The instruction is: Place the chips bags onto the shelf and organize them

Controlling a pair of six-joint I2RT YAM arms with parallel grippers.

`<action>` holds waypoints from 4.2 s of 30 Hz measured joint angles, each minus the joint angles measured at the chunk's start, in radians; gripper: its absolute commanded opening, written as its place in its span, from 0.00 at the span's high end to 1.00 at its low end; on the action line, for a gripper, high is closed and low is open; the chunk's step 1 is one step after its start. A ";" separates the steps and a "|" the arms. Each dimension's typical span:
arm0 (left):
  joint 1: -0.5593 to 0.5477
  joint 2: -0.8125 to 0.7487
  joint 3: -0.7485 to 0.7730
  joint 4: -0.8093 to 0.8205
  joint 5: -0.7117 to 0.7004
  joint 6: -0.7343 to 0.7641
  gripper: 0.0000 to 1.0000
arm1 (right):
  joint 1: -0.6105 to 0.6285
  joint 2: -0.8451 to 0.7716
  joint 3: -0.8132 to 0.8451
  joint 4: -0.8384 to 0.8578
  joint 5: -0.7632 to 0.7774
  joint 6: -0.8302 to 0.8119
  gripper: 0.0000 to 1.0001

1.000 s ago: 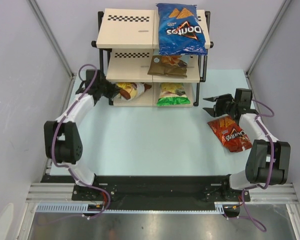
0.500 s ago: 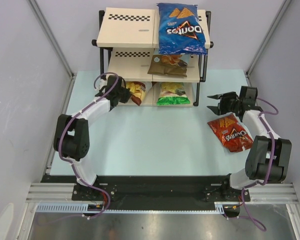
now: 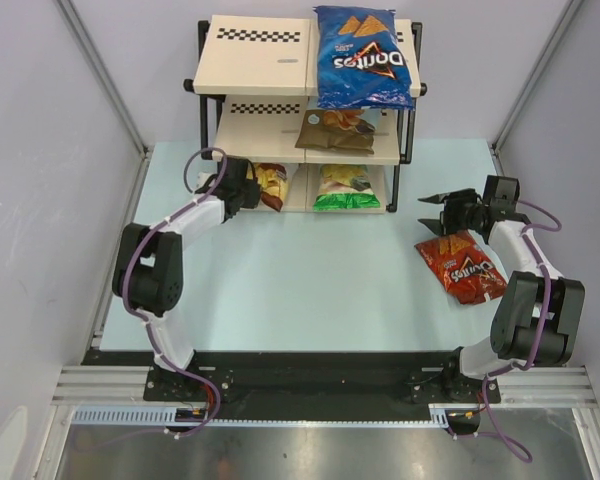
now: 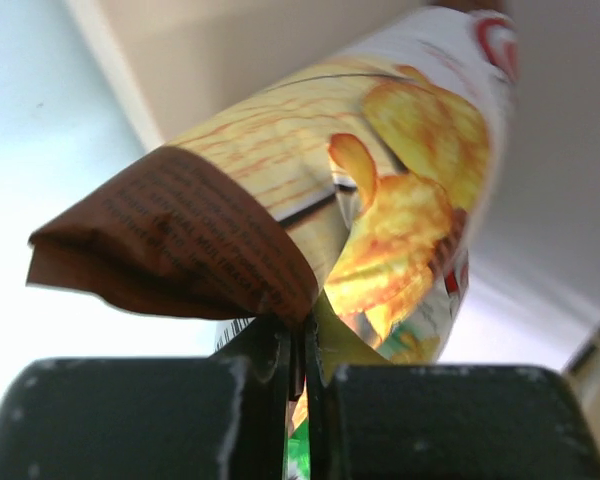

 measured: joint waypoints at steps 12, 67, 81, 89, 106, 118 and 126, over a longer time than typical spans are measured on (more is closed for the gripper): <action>-0.031 0.082 0.084 -0.054 -0.014 -0.136 0.64 | 0.000 -0.023 0.000 -0.048 0.001 -0.040 0.41; 0.190 -0.284 -0.137 -0.189 0.542 0.598 0.09 | -0.332 0.163 0.016 -0.286 0.419 -0.820 0.19; 0.190 -0.275 -0.137 -0.164 0.560 0.598 0.10 | -0.150 0.095 0.016 -0.358 0.241 -0.747 0.26; 0.190 -0.275 -0.137 -0.164 0.562 0.599 0.10 | -0.064 -0.012 0.016 -0.369 0.169 -0.565 0.23; 0.190 -0.277 -0.167 -0.159 0.562 0.607 0.10 | -0.205 0.130 0.017 -0.205 0.265 -0.662 0.19; 0.190 -0.310 -0.199 -0.177 0.556 0.626 0.10 | -0.188 0.293 0.037 -0.082 0.146 -0.723 0.23; 0.190 -0.312 -0.201 -0.193 0.544 0.650 0.10 | -0.144 0.341 0.047 -0.046 0.004 -0.734 0.40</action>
